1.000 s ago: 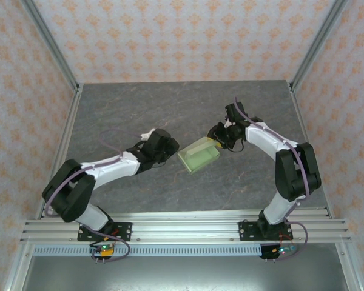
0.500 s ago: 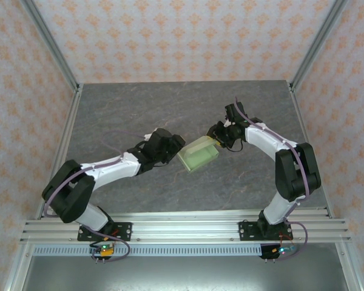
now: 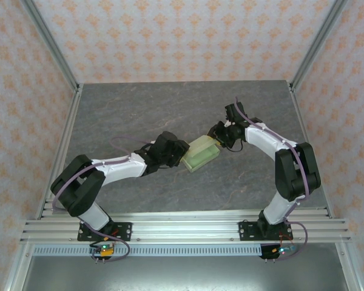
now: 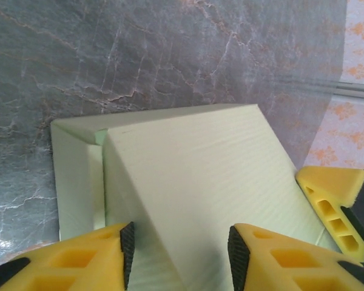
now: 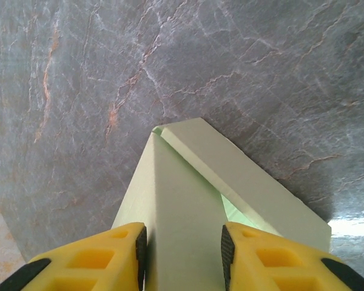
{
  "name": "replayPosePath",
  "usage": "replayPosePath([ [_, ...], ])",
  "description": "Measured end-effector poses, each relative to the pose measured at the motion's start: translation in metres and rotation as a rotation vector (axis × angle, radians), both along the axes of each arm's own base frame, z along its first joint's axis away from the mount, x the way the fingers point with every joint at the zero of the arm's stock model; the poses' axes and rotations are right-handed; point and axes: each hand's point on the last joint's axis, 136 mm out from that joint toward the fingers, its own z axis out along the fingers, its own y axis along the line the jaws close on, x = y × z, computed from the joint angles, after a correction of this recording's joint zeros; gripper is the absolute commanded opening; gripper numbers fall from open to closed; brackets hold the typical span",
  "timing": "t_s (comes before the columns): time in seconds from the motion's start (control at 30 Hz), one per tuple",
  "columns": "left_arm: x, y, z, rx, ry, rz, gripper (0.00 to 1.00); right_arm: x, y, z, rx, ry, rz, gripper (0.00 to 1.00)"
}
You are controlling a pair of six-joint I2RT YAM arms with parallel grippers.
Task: Fold the paper box
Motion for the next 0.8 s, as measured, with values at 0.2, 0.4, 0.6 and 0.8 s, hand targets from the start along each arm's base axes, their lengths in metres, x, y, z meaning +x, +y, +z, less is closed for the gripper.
replayPosePath([
  [0.2,0.0,-0.004,-0.014,0.004,0.028,-0.011,0.42,-0.003,-0.005,-0.007,-0.021,0.015,-0.017,0.38],
  [0.4,0.0,-0.004,-0.018,0.061,-0.01,-0.071,0.41,-0.008,-0.011,-0.016,-0.058,0.032,-0.026,0.42],
  [0.6,0.004,-0.006,-0.012,0.21,-0.098,-0.227,0.41,-0.019,-0.027,-0.023,-0.17,0.051,0.017,0.51],
  [0.8,0.011,-0.012,-0.002,0.338,-0.195,-0.384,0.41,-0.03,-0.038,-0.022,-0.257,0.05,0.101,0.52],
])
